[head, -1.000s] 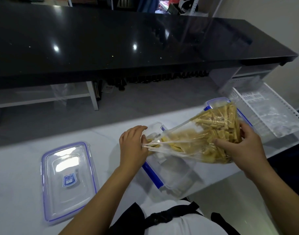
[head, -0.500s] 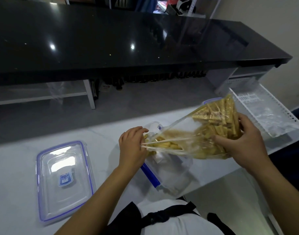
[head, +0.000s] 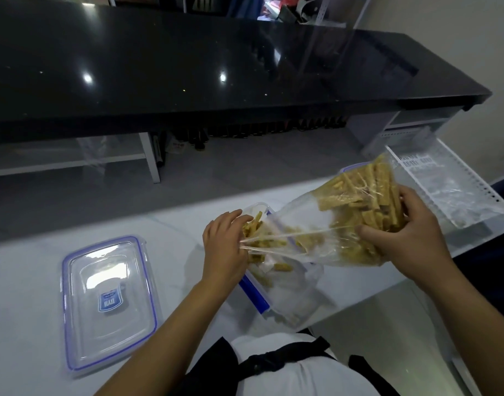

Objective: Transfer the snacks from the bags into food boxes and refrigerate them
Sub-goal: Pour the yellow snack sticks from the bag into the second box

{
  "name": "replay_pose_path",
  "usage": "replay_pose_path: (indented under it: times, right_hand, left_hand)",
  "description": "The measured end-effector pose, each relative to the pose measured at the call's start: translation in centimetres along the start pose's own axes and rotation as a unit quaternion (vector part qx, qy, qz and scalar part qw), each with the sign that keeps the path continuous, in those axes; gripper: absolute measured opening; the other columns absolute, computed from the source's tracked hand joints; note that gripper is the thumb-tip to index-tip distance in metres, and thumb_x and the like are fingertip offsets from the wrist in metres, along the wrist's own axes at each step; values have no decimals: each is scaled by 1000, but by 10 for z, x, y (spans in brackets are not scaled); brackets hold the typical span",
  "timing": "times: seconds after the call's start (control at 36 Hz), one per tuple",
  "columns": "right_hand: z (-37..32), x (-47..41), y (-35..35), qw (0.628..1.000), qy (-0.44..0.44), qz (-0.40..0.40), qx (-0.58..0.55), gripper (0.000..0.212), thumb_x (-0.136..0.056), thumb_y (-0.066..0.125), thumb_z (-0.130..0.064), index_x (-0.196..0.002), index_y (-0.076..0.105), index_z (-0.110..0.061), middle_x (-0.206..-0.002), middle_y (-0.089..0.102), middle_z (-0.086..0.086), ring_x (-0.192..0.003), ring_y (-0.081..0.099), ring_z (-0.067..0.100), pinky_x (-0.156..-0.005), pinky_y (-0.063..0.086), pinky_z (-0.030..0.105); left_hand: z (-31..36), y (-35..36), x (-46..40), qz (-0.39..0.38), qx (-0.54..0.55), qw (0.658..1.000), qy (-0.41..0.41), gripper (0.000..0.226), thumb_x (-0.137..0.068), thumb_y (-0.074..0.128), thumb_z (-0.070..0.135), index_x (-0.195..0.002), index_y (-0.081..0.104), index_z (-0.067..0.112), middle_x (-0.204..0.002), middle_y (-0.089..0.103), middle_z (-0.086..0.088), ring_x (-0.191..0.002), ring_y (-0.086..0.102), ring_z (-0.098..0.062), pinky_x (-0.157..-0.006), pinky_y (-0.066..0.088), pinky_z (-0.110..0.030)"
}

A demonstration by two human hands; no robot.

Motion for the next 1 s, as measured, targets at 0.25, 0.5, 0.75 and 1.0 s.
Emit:
replay_pose_path:
  times: [0.25,0.5,0.75,1.0]
  right_hand:
    - [7,2,7,999,12,-31,-17,59,-54,82,-41,-107,59,-51,-97,71,-20,-80,72,5,-63,63,35]
    - [13,0,7,998,29,-27,-38,67,-52,85,-45,-114,61,-43,-104,71,-18,-90,71,4,-71,60,32]
    - [13,-2,1,999,17,-9,-33,61,-65,92,-23,-114,61,-42,-105,69,-15,-94,71,10,-75,62,39]
    - [2,-9,-7,999,-16,23,-26,57,-69,90,-16,-114,62,-37,-98,70,-18,-85,69,0,-67,57,24]
  left_hand:
    - [-16,9,-1,5,-20,1000,-12,53,-84,57,-4,-129,63,23,-146,53,-3,-136,43,-27,-115,23,-40]
    - [-14,9,0,-4,-14,1000,-7,52,-82,42,17,-129,63,25,-147,52,-2,-138,41,-26,-115,22,-40]
    - [-24,11,1,4,-9,1000,-14,47,-93,54,8,-134,59,30,-151,48,1,-141,36,-25,-116,20,-40]
    - [-13,8,-3,17,-6,1000,4,48,-95,49,3,-136,58,26,-152,47,0,-141,35,-25,-117,19,-40]
Point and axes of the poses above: each hand's wrist, its own x-axis away from the middle knuckle, its own y-axis out of the palm, z = x × y, the point moved 5 cm from there along -x, towards the middle knuckle
